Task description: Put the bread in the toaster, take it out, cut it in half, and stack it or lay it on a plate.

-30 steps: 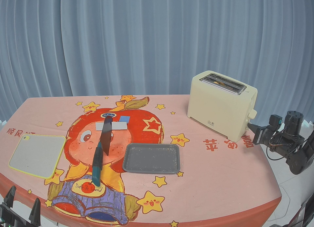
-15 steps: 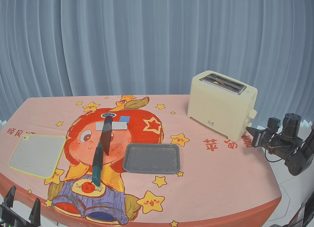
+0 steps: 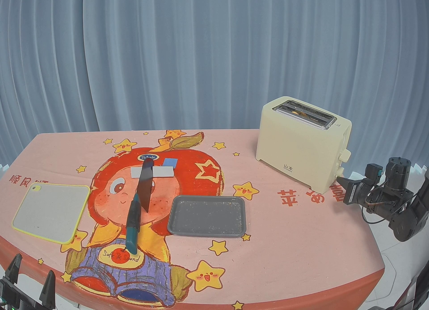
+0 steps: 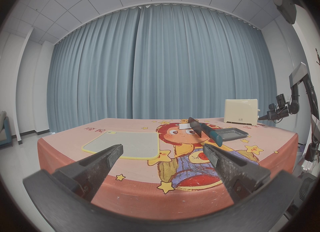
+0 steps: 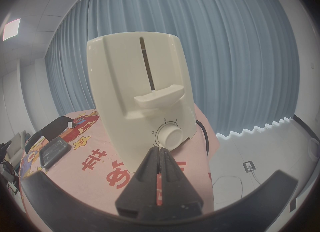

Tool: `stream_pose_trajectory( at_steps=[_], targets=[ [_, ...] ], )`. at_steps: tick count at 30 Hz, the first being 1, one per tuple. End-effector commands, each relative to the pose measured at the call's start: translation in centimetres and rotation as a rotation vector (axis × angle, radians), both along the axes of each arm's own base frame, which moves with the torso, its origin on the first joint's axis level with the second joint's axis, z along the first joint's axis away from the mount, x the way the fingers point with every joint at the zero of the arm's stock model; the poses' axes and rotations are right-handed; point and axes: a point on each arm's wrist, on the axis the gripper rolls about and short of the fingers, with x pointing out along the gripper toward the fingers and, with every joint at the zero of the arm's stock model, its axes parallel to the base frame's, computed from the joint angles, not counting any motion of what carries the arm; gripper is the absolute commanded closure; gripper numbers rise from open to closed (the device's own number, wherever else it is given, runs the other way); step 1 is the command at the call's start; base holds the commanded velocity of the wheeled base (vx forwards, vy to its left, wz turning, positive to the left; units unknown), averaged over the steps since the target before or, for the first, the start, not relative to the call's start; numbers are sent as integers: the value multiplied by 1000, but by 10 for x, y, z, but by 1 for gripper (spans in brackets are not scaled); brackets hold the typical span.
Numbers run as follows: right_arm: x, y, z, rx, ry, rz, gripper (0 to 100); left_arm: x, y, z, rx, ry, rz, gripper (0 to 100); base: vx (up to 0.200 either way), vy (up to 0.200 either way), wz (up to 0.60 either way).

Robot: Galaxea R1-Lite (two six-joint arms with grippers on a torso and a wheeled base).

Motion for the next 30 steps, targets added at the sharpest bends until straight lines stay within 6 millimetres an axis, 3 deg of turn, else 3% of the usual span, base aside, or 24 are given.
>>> stream_pose_trajectory(
  at_steps=[1, 30],
  targets=[
    [-1, 0, -2, 0, 7, 2, 100, 1, 0, -5, 0, 19, 0, 0, 0, 0, 0],
    [0, 0, -7, -8, 25, -10, 100, 1, 0, -5, 0, 19, 0, 0, 0, 0, 0]
  ],
)
